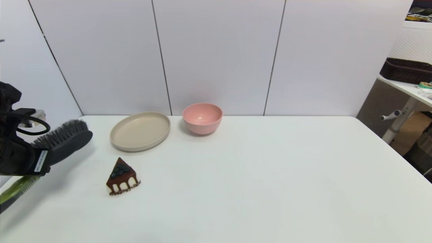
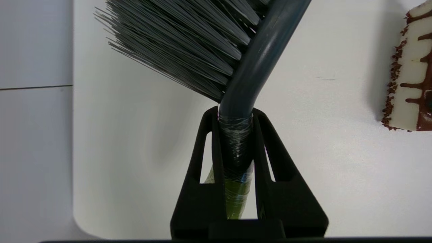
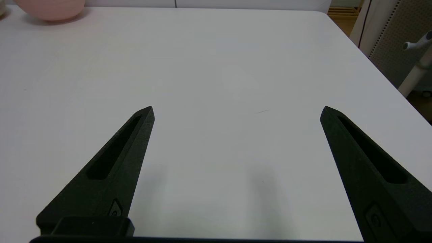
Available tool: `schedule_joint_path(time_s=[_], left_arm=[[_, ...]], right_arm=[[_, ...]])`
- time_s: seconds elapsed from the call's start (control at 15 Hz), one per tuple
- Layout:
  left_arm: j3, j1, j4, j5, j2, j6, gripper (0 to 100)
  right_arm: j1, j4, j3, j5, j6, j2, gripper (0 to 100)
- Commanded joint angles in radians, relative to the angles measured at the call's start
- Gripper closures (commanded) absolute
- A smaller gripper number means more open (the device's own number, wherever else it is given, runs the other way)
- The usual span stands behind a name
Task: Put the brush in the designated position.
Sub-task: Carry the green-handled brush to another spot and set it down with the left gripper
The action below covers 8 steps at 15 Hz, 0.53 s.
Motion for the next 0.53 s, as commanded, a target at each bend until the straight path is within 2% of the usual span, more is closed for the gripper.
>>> schedule_joint_path(time_s=[0.07,0.4,0.53], left_arm=[[0.110,0.008,-0.102,-0.021,0.015,0.000,100],[0.144,0.007,-0.122,-0.026,0.043,-0.039,100],[0.145,0.007,-0.159,-0.084,0.064,-0.045,100]], right_arm=[[0.000,0.000,0.002,0.000,-0.002,0.001,0],[0.000,0.000,0.002,0.000,0.000,0.001,0],[0.000,0.000,0.002,0.002,0.000,0.001,0]])
